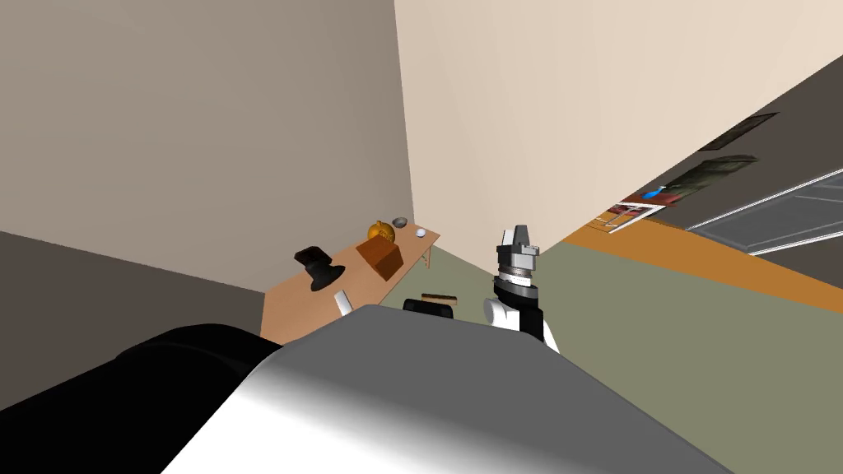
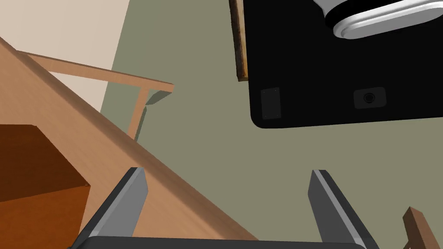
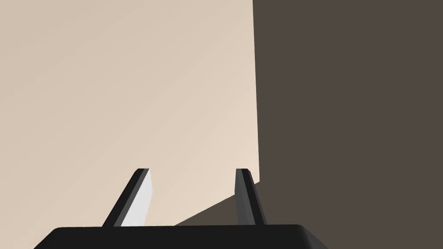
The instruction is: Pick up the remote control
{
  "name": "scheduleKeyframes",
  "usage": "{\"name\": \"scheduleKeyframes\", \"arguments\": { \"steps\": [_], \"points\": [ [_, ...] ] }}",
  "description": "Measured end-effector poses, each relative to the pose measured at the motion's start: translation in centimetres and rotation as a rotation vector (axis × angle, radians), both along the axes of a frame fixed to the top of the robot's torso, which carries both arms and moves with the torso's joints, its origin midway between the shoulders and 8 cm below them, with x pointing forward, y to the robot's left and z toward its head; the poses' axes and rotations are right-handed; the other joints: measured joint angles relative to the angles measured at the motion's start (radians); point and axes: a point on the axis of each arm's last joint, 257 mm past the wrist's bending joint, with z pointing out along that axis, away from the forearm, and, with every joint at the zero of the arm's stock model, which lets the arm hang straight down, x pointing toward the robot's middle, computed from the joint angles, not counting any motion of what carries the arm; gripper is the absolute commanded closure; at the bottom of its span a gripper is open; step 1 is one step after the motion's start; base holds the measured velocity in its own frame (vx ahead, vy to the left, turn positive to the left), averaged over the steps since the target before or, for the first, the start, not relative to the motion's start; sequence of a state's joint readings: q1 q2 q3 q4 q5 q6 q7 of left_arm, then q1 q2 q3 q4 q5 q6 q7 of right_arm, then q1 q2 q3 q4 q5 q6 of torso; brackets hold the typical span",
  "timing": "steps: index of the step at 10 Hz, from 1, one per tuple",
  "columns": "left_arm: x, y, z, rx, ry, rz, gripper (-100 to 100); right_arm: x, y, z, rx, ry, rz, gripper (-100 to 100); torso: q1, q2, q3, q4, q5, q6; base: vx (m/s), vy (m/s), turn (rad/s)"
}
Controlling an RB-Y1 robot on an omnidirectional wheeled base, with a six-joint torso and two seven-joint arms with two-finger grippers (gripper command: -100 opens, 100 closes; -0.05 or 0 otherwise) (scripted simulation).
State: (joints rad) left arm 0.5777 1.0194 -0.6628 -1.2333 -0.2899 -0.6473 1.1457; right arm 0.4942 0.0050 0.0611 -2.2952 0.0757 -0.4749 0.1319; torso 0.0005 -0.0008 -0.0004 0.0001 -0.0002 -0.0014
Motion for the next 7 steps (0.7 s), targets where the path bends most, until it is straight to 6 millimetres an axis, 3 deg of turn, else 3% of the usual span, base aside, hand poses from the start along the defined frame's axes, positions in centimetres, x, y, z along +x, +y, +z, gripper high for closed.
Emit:
{"name": "scheduleKeyframes", "arguments": {
  "steps": [2,5,7],
  "points": [
    [-2.2,3.4,-1.1,0.061,0.073,0.009,-100,0.0,0.0,0.0,0.000,0.000,0.000,0,0.001,0.000,0.000,0.000,0.000,0.000,0.030,0.020,-0.205],
    [-7.3,9.9,-2.1,0.205,0.223,0.025,-100,0.0,0.0,0.0,0.000,0.000,0.000,0,0.003,-0.001,0.000,0.000,0.001,0.001,0.027,0.053,-0.346],
    [-9.3,12.9,-2.3,0.271,0.279,0.037,-100,0.0,0.0,0.0,0.000,0.000,0.000,0,0.001,0.000,0.000,0.000,0.000,0.000,0.015,0.031,-0.177]
  ]
}}
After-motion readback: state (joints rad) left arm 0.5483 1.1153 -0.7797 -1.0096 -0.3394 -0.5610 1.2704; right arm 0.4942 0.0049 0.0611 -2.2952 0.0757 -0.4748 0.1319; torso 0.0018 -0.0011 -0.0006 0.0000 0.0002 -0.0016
